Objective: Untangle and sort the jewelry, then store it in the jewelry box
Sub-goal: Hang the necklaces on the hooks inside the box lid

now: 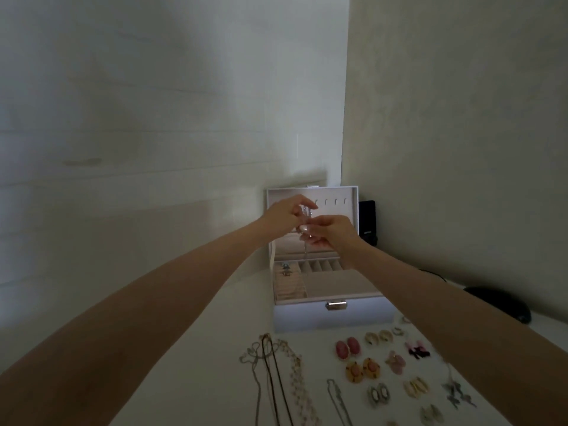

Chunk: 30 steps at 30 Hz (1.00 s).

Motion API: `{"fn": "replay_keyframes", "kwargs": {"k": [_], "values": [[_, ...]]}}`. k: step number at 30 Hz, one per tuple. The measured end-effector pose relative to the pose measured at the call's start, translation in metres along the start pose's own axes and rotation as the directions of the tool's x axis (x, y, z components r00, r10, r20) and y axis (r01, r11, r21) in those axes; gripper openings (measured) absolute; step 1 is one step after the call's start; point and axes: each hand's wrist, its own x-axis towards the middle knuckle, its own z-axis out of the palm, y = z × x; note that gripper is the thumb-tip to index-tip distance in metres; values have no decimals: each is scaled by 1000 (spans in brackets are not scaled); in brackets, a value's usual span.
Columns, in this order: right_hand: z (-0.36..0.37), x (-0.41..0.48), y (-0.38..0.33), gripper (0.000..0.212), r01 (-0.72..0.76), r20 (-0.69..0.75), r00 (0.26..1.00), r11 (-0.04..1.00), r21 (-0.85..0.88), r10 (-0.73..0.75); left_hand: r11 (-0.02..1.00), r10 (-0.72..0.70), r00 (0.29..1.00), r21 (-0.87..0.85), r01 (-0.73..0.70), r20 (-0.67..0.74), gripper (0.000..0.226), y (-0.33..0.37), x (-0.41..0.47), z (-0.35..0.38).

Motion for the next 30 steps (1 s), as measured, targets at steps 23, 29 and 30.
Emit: {"fn": "replay_keyframes", "kwargs": {"k": [23,29,30], "values": [[-57,93,45,27,-90,-89,991,992,94,98,954,-139,990,-264,140,20,11,-71,94,45],[-63,109,55,13,-136,9,990,948,289,140,984,-101,973,-167,66,-207,11,-82,109,59],[-64,112,55,14,-132,29,991,945,300,130,989,-86,966,-134,54,-242,12,-82,112,61]]}}
